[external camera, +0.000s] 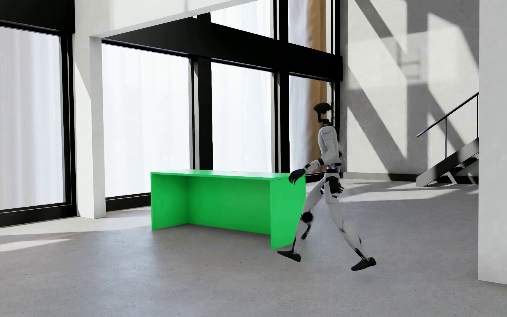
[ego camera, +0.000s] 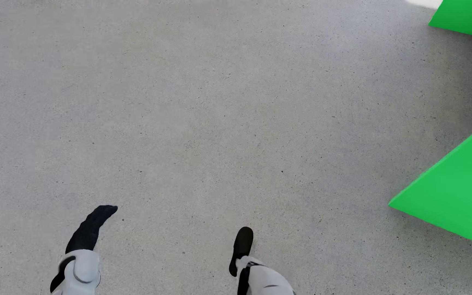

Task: Go around the green desk

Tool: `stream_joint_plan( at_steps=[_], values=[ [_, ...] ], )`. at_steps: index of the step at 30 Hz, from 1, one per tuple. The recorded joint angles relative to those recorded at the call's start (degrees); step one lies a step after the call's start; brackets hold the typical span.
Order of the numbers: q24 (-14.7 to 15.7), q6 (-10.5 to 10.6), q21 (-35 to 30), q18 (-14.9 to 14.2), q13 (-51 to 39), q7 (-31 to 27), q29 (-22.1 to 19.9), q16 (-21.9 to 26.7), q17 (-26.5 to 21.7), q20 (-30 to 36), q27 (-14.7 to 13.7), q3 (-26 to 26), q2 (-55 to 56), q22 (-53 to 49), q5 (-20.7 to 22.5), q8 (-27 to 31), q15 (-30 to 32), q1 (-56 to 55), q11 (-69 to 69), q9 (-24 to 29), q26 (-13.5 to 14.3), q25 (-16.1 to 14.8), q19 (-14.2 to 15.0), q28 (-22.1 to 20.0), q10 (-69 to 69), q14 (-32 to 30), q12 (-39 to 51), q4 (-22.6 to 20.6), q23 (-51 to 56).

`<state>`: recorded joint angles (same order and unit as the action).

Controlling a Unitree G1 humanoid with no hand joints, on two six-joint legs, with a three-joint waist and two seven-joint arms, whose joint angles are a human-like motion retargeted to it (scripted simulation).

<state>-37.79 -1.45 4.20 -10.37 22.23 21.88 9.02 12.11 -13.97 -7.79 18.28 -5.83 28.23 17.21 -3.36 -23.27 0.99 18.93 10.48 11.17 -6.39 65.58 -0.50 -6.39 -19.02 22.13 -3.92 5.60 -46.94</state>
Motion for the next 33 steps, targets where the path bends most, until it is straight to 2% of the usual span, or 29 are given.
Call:
stream_joint_plan(
  at_steps=[1, 2, 3, 4, 5, 6, 7, 8, 10, 11, 12, 13, 14, 15, 16, 17, 18, 19, 20, 21, 22, 23, 25, 27, 28, 29, 31, 32, 33],
  values=[
    [0.02, 0.49, 1.28, -0.04, -0.26, 0.67, -0.25, -0.26, 1.1, -1.15, 1.5, -0.18, 0.17, -0.71, 1.16, -0.06, 0.75, 1.87, 4.8, 0.16, -0.9, 0.58, -6.89, 0.39, -2.68, -3.14, -2.1, 0.95, 0.21],
    [-1.27, 1.18, 2.75, 1.19, -0.24, 0.26, -1.71, -0.69, 2.96, -0.95, 2.04, -0.31, -1.32, 0.24, 1.51, -1.34, 5.72, 1.81, 7.23, 0.27, -2.64, 0.65, -10.63, 2.07, -8.4, -8.83, -3.62, 2.48, 1.14],
    [-4.07, 2.01, 4.03, 3.2, -0.25, 0.44, -3.85, -1.0, 5.31, 0.16, 2.45, -0.36, -2.15, 2.66, 1.96, -1.59, 6.33, -0.5, 10.97, 0.45, -4.62, 0.38, -13.5, 4.33, -18.62, -15.23, -4.87, 5.39, 2.12],
    [-7.62, 3.03, 5.01, 5.54, -1.12, 0.46, -6.65, -1.29, 7.99, 1.85, 2.72, -0.08, -3.07, 6.16, 3.32, -0.94, 2.88, -4.59, 14.8, 0.69, -6.49, -0.52, -13.66, 7.32, -31.17, -22.22, -6.12, 9.76, 2.65],
    [-11.54, 4.1, 4.84, 8.23, -2.99, -3.62, -9.44, -1.72, 10.39, 3.81, 2.8, 0.68, -5.22, 10.26, 5.81, 0.14, -0.06, -10.9, 16.07, 1.02, -8.21, -0.81, -13.64, 10.14, -42.93, -25.32, -7.0, 11.82, 2.53],
    [-15.26, 4.87, 3.4, 9.86, -5.78, -8.68, -11.89, -2.4, 12.11, 5.96, 2.62, 1.5, -8.32, 14.6, 8.4, 1.78, -2.35, -18.08, 15.5, 1.3, -9.35, 0.06, -13.53, 13.08, -52.02, -21.55, -7.81, 11.27, 1.98],
    [-17.49, 5.22, 1.64, 10.45, -9.33, -12.64, -13.96, -3.75, 13.64, 7.1, 2.68, 2.19, -11.9, 17.85, 10.56, 3.93, -4.01, -25.12, 13.93, 1.42, -9.34, 1.1, -13.21, 14.98, -58.25, -19.88, -9.2, 10.04, 1.52],
    [-18.6, 5.28, 0.02, 9.44, -13.16, -15.05, -15.23, -5.39, 15.35, 7.4, 1.55, 2.85, -15.43, 19.8, 12.51, 6.41, -5.3, -31.56, 12.0, 1.34, -9.25, 1.44, -12.83, 16.25, -61.26, -19.74, -11.3, 10.0, 1.21],
    [-18.08, 5.21, -4.94, 11.13, -18.85, -17.48, -14.99, -8.18, 17.92, 6.7, -5.24, 4.62, -22.14, 20.3, 15.2, 11.99, -8.02, -41.73, 9.02, 0.9, -7.29, -1.06, -12.12, 17.66, -57.9, -19.2, -16.14, 10.58, 5.58],
    [-17.15, 5.26, -9.23, 11.92, -20.64, -17.5, -14.14, -9.13, 18.2, 6.2, -11.12, 5.69, -24.89, 19.71, 16.26, 14.82, -9.75, -45.59, 8.39, 0.72, -5.93, -3.52, -11.82, 17.69, -52.22, -18.86, -18.19, 11.42, 10.62],
    [-16.28, 5.47, -13.59, 12.69, -21.64, -16.14, -13.93, -10.0, 17.7, 5.9, -16.99, 6.69, -27.69, 19.16, 16.99, 17.56, -11.72, -47.71, 8.0, 0.56, -4.71, -7.24, -11.46, 17.34, -43.27, -18.9, -20.05, 12.22, 17.42],
    [-15.45, 5.81, -17.79, 13.31, -22.09, -13.38, -13.66, -10.83, 16.88, 5.65, -21.99, 7.47, -30.39, 18.96, 17.4, 19.83, -13.89, -48.41, 7.77, 0.49, -3.91, -12.44, -11.07, 16.68, -31.17, -19.66, -21.52, 12.37, 25.76],
    [-15.46, 6.11, -21.73, 10.86, -22.26, -11.86, -13.69, -11.27, 16.15, 5.91, -26.46, 8.02, -33.18, 19.06, 17.5, 21.63, -15.7, -47.84, 6.96, 0.42, -3.55, -19.61, -10.79, 15.99, -16.11, -20.03, -22.53, 10.23, 34.88],
    [-15.59, 6.24, -25.76, 9.06, -22.35, -12.55, -13.42, -11.51, 15.64, 6.37, -29.51, 8.27, -36.26, 19.45, 17.09, 22.86, -17.34, -46.46, 5.75, 0.29, -3.55, -29.68, -10.5, 16.22, -0.56, -20.16, -23.32, 6.09, 43.77],
    [-16.52, 6.22, -29.89, 4.69, -23.33, -12.2, -13.49, -11.25, 14.83, 7.26, -31.18, 8.21, -39.11, 19.91, 16.51, 23.15, -18.85, -45.77, 5.52, 0.26, -3.62, -39.7, -10.17, 16.56, 9.08, -19.12, -23.71, 2.76, 52.23],
    [-17.88, 6.1, -33.25, 3.97, -24.96, -10.61, -13.9, -10.75, 13.92, 8.16, -31.77, 8.08, -41.09, 20.5, 15.85, 22.6, -19.61, -45.69, 7.35, 0.29, -3.79, -47.96, -9.52, 17.08, 10.5, -18.25, -23.7, 0.55, 59.88],
    [-18.61, 5.77, -35.77, 7.6, -27.12, -12.15, -13.62, -10.66, 13.17, 8.07, -31.51, 8.12, -43.0, 20.91, 15.11, 21.9, -18.3, -45.78, 10.52, 0.36, -4.33, -54.14, -8.87, 17.35, 6.4, -21.19, -23.41, -1.44, 66.26],
    [-19.31, 5.24, -37.25, 11.13, -29.43, -15.38, -13.14, -10.98, 12.58, 7.28, -30.3, 8.33, -44.53, 20.96, 14.18, 21.58, -15.12, -45.67, 13.73, 0.39, -5.51, -58.31, -8.12, 16.32, 2.13, -26.11, -23.11, -3.44, 71.08],
    [-19.37, 4.58, -38.31, 12.37, -31.72, -14.66, -12.84, -11.75, 12.22, 5.93, -28.81, 8.5, -44.19, 20.6, 12.99, 20.88, -9.28, -44.51, 20.82, 0.47, -6.61, -61.23, -7.19, 14.44, -2.8, -29.47, -23.07, -3.13, 74.42],
    [-18.59, 3.79, -39.2, 12.89, -34.13, -13.06, -13.04, -12.69, 12.05, 4.31, -27.57, 8.81, -40.67, 19.88, 11.29, 20.25, -3.17, -44.77, 32.88, 0.71, -7.27, -63.24, -2.79, 12.25, -10.06, -25.1, -23.1, -2.14, 76.39],
    [-17.07, 3.03, -40.29, 12.62, -35.79, -11.71, -13.7, -13.29, 12.3, 2.67, -26.68, 9.15, -35.53, 19.0, 8.96, 19.28, 3.76, -43.65, 46.14, 0.88, -7.29, -65.42, 5.19, 10.13, -15.31, -19.62, -22.95, -1.06, 77.52],
    [-15.56, 2.27, -41.33, 12.22, -37.0, -10.14, -14.38, -13.4, 12.26, 1.61, -25.99, 9.24, -30.05, 18.54, 5.44, 18.04, 8.26, -40.85, 56.6, 0.97, -7.48, -67.68, 5.75, 8.85, -17.14, -15.61, -22.19, -0.68, 78.32],
    [-13.92, 1.03, -41.71, 11.46, -37.29, -8.89, -15.56, -11.73, 11.49, 1.17, -26.42, 8.48, -19.56, 18.45, -2.12, 14.52, 2.95, -33.14, 66.88, 1.07, -7.76, -67.83, 1.53, 8.17, -15.04, -11.21, -18.53, -1.73, 79.66],
    [-14.8, 0.21, -41.44, 10.7, -34.99, -9.66, -15.72, -9.11, 10.4, 2.94, -26.44, 6.88, -10.89, 18.34, -7.85, 10.34, 2.85, -25.69, 64.52, 0.94, -8.15, -67.25, 0.61, 8.67, -10.8, -8.52, -13.51, -3.88, 81.27],
    [-14.99, 0.01, -40.87, 10.32, -33.98, -10.49, -15.19, -7.88, 9.73, 4.32, -26.7, 6.04, -7.51, 17.85, -8.98, 8.53, 1.72, -22.28, 59.03, 0.82, -7.44, -66.48, 0.1, 8.72, -8.73, -7.17, -10.86, -4.85, 82.12],
    [-14.72, -0.14, -40.2, 9.94, -33.22, -11.2, -14.59, -6.64, 9.27, 5.74, -26.91, 5.24, -4.86, 17.31, -9.22, 7.17, 0.78, -18.9, 51.13, 0.72, -6.52, -65.49, -0.78, 8.93, -6.81, -5.69, -8.16, -5.6, 82.94],
    [-13.34, -0.5, -38.85, 8.8, -31.68, -12.01, -12.96, -4.27, 9.11, 7.81, -26.62, 4.11, -3.47, 15.19, -8.02, 4.93, 1.99, -12.22, 26.54, 0.61, -5.15, -63.78, 0.5, 9.07, -3.37, -2.41, -3.54, -6.54, 83.52],
    [-12.83, -0.65, -37.48, 8.1, -30.57, -12.15, -13.0, -3.31, 9.4, 8.21, -26.58, 3.67, -4.79, 13.44, -5.42, 5.82, 4.35, -8.82, 9.86, 0.57, -4.9, -61.81, 0.39, 8.46, -1.22, -1.14, -1.97, -6.64, 83.12],
    [-11.98, -0.6, -35.73, 7.5, -29.11, -12.39, -13.82, -3.14, 9.42, 8.02, -26.23, 3.31, -4.69, 11.43, -3.4, 8.65, 1.9, -5.44, -1.05, 0.68, -4.86, -58.22, 0.87, 7.5, 0.54, -0.11, -0.98, -6.7, 82.41]
  ],
)
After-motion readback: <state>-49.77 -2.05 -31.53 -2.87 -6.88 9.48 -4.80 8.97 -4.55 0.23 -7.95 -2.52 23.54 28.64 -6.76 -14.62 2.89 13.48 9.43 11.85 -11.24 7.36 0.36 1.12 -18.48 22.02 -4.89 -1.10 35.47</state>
